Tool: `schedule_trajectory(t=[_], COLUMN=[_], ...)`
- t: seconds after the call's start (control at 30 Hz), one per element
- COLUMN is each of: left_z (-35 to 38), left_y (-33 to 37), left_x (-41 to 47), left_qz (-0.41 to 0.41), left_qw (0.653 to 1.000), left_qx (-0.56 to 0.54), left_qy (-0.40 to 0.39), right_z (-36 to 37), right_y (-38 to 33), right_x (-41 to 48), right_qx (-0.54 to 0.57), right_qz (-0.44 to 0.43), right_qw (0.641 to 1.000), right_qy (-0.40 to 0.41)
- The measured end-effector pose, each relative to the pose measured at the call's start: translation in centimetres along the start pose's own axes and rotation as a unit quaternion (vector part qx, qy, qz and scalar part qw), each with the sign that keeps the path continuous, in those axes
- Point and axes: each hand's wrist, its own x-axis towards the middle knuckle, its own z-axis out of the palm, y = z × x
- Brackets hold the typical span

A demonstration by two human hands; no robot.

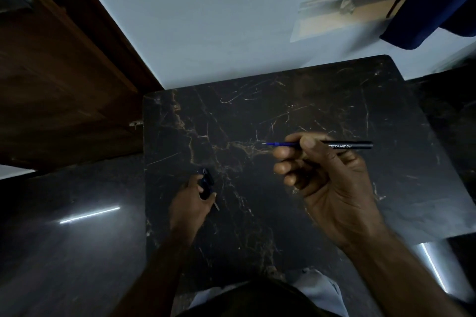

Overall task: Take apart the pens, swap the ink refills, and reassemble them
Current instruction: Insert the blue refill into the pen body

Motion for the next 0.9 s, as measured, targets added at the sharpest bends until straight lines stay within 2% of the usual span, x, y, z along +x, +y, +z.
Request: schedule_trajectory(t=[0.37,0.43,0.5,0.57,0.67,0.7,0.77,0.9], left_z=[-0.2,-0.7,-1.6,-3.1,-6.4,-7.5,-9.4,-11.2], left_y=[-0.2,0.0,0.5,1.6,4.4,5.4,7.8,12.5], left_x=[0.6,0.1,-1.0,-2.5,-5.3,-6.2,-8.0,-10.3], left_qz=[0.028,0.022,0.016,0.020,0.042,0.061,0.107,0.171], left_qw=[1.000,0.999,0.991,0.950,0.843,0.818,0.788,0.758], left_qx=[0.000,-0.031,-0.131,-0.308,-0.529,-0.564,-0.595,-0.610], left_qy=[-0.013,-0.015,-0.021,-0.039,-0.085,-0.098,-0.119,-0.154], right_z=[-0.8,-0.9,-1.0,-1.1,-0.9,-0.8,-0.3,1.1], right_y=[-0.3,-0.4,-0.4,-0.4,-0.1,0.0,0.3,1.2], right_x=[-0.3,-0.3,-0.3,-0.3,-0.4,-0.3,-0.1,0.8], right_qx=[0.003,0.004,0.006,0.005,0.004,0.005,0.006,-0.002], right_qz=[0.001,-0.001,-0.003,-0.005,-0.002,-0.001,-0.003,-0.031], right_qw=[1.000,1.000,1.000,1.000,1.000,1.000,1.000,1.000], right_qy=[-0.004,-0.004,-0.003,-0.001,0.004,0.005,0.002,0.000])
